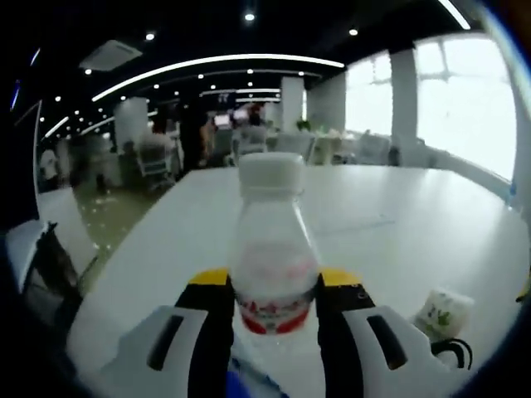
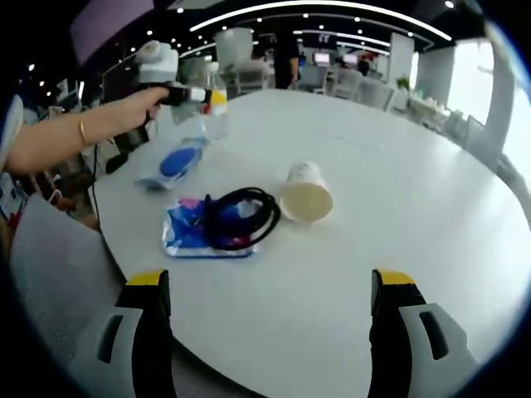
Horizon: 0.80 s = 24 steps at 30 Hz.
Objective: Arrange the tabletop items into an orderly group along one side of the table until the central work area is clear of visible clutter.
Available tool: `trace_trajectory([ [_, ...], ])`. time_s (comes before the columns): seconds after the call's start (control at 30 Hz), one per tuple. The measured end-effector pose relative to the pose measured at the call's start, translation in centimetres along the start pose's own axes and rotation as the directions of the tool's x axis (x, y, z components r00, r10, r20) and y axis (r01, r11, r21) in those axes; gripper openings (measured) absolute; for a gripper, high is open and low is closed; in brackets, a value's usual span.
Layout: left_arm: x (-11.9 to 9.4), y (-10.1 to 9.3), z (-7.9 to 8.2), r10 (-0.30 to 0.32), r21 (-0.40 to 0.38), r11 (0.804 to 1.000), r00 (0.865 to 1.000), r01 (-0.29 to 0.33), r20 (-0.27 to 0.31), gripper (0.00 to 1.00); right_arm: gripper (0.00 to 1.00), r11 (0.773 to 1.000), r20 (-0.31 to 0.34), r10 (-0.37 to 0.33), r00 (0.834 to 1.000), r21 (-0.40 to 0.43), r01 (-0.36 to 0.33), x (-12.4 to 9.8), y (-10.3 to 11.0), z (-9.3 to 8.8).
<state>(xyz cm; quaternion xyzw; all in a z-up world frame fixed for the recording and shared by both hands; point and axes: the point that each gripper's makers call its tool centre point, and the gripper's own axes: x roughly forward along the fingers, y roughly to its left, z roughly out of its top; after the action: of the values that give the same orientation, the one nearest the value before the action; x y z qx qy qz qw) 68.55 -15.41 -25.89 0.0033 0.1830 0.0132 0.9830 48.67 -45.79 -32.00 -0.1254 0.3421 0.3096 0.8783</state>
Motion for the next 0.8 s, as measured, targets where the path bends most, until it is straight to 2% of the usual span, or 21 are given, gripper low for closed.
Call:
trace_trajectory([
  [0.2, 1.2, 1.6, 0.8, 0.024, -0.019, 1.000, 1.000, -0.024, 0.007, 0.35, 1.00, 1.000, -0.005, 0.000, 1.000, 0.017, 0.000, 0.1, -0.2, -0.2],
  [0.43, 2.9, 3.2, 0.5, 0.040, -0.050, 0.998, 0.999, -0.041, -0.021, 0.35, 1.00, 1.000, -0.022, 0.001, 1.000, 0.028, 0.000, 0.2, -0.3, -0.5],
  [0.8, 5.6, 5.4, 1.1, 0.064, -0.042, 0.997, 0.998, -0.065, -0.019, 0.35, 1.00, 0.999, -0.054, 0.001, 0.999, 0.041, 0.001, 0.4, -0.3, -1.2],
])
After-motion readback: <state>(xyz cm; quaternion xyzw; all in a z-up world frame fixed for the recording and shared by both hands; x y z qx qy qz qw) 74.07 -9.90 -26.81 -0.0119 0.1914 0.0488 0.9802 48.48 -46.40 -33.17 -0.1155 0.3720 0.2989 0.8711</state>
